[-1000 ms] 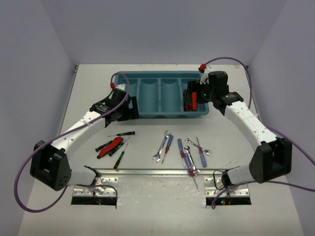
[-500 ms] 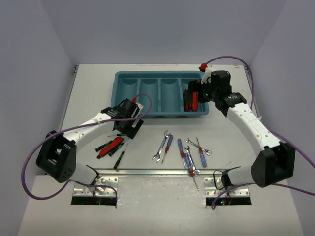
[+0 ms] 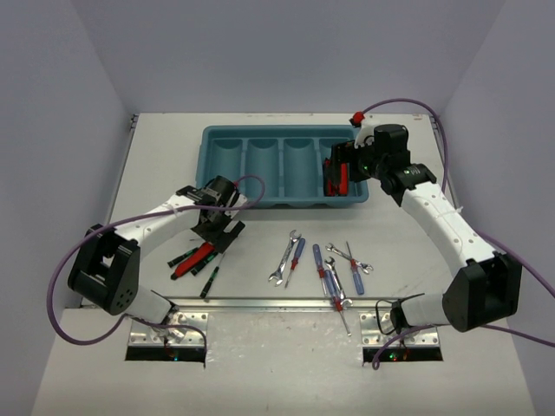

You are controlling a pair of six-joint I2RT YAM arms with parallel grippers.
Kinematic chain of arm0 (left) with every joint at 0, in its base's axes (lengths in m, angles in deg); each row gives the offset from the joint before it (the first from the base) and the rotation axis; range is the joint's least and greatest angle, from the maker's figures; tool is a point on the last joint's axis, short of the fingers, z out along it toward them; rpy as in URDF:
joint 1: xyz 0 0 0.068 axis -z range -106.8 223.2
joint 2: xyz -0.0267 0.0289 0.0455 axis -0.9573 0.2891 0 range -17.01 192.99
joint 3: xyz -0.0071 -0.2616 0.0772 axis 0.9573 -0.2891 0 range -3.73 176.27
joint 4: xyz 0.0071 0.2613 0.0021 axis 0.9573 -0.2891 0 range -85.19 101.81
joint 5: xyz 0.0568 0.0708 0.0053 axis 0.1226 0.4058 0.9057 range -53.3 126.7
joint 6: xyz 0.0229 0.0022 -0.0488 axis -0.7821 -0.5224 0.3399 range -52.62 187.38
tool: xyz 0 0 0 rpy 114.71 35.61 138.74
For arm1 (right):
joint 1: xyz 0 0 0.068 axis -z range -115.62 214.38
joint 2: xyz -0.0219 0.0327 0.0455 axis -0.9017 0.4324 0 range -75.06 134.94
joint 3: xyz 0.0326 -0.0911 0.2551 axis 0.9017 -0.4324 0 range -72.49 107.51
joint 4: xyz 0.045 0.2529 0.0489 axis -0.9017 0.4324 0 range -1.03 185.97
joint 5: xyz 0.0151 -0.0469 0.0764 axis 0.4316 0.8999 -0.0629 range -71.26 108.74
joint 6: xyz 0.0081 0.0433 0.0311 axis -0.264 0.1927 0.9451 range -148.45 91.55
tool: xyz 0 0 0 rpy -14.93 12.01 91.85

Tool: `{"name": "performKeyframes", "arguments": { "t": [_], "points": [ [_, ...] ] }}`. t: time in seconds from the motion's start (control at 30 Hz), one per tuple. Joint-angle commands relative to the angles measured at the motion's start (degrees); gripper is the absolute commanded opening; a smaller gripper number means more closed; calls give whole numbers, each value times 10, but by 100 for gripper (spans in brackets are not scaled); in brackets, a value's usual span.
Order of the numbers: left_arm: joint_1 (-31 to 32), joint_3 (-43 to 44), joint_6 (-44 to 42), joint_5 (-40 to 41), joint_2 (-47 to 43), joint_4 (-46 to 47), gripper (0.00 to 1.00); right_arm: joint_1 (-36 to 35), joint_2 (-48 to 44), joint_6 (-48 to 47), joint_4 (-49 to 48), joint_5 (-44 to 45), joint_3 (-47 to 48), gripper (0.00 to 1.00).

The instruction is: Sort the tools into containers

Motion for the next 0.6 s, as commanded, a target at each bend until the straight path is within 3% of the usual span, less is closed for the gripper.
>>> {"name": "performKeyframes", "arguments": {
  "t": [0.0, 0.17, 0.57],
  "points": [
    [-5, -14, -27, 25, -24, 6, 97, 3, -22, -6, -29, -21, -4, 96],
    [-8, 0, -33, 17, 2, 16, 93, 3, -23, -3, -33, -27, -6, 96],
    [-19, 61, -23, -26, 99, 3, 74, 3, -21, -5, -36, -28, -7, 96]
  ]
}}
